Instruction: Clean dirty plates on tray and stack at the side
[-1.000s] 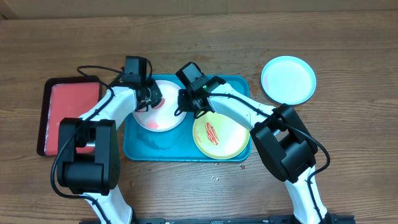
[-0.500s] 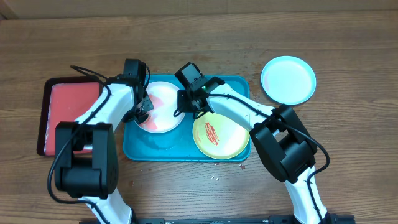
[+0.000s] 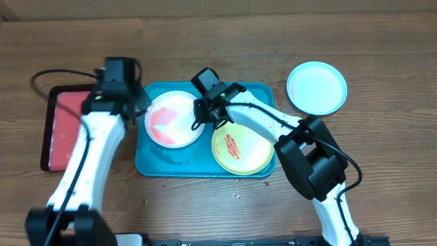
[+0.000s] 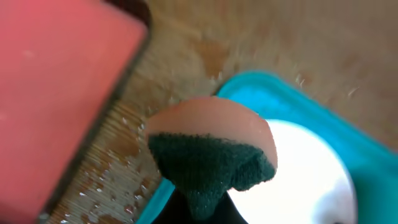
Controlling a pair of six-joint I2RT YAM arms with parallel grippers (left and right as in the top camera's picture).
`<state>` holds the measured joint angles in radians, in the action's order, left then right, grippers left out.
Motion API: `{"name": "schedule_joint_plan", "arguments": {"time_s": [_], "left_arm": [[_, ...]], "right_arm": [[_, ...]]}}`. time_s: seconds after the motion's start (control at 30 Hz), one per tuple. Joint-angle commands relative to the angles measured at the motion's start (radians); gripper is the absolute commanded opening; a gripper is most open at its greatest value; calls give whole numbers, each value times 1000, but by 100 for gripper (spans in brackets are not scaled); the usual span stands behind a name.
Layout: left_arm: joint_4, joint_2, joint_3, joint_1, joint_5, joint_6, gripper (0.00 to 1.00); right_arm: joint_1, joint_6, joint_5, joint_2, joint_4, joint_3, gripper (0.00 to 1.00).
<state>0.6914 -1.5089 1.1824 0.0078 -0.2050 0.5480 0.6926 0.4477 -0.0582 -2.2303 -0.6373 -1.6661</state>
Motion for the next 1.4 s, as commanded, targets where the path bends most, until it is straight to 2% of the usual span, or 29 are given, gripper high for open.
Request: {"name": "schedule_joint_plan", "arguments": {"time_s": [0.0,0.17,0.33,0.43,0.63,0.87,1.0,1.37], "left_arm": [[3,53,1,103,-7,6,4],[29,56,0,264,-2,6,4],[53,56,-2,400,-2,6,4],[54,56,-2,455,21,6,4],[54,56,-2,497,49,10,4],[53,56,-2,497,49,10,4],[53,56,-2,497,50,10,4],[55,56,-2,497,49,10,4]], "right_arm": [[-4,-111,70,84,0,-64,4],[18,-284,220,153,-36,-110,4],[95,-421,595,208,-30,-112,4],[156,-589,795,212,3,-112,4],[252,-847,1035,212,96,-112,4],[310,-1072,1177,212,214,-112,4],[316,-1130,1231,212,272,-112,4],[293,-1084,1236,212,258,-112,4]]}}
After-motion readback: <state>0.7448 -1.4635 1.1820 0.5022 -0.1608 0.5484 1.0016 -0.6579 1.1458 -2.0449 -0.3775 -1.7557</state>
